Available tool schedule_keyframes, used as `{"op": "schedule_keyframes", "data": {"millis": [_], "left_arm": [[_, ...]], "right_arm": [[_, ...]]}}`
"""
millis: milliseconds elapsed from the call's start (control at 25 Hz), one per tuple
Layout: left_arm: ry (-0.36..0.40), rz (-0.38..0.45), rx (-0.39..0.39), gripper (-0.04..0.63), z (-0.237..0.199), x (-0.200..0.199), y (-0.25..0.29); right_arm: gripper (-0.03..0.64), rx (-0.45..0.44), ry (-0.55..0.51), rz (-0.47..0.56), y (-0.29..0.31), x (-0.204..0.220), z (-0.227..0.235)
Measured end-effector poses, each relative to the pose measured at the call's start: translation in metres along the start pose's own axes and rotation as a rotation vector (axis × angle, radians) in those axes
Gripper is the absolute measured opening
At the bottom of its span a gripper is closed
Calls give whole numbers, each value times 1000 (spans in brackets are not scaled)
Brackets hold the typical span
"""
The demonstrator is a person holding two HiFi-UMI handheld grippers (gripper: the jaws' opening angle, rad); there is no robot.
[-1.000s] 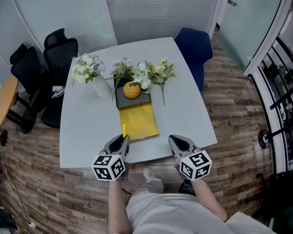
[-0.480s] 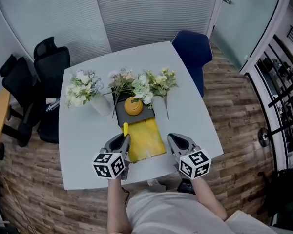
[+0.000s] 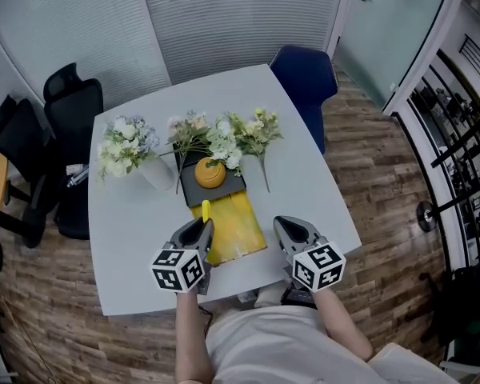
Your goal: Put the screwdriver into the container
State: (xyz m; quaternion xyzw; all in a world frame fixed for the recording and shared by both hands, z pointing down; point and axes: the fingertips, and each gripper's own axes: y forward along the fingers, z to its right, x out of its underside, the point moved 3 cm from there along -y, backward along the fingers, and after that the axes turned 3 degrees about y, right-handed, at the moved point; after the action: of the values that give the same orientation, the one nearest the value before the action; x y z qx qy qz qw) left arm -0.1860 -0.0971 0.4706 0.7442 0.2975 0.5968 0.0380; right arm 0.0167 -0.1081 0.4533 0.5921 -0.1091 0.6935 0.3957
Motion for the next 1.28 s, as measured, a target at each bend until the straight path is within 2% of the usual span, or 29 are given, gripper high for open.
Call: {"op": "schedule_keyframes", "data": {"millis": [400,840,1280], "left_arm": [[6,9,-20,67,-4,-5,-2],[-18,-46,-21,67,-16,3,15],[-51,-107,2,67,-25,22,42]], "right_arm": [[15,-46,-23,9,10,-5,-8],[15,-60,-21,-14,30,-8,4],[15,-27,-3,-61,45,5,25]]}}
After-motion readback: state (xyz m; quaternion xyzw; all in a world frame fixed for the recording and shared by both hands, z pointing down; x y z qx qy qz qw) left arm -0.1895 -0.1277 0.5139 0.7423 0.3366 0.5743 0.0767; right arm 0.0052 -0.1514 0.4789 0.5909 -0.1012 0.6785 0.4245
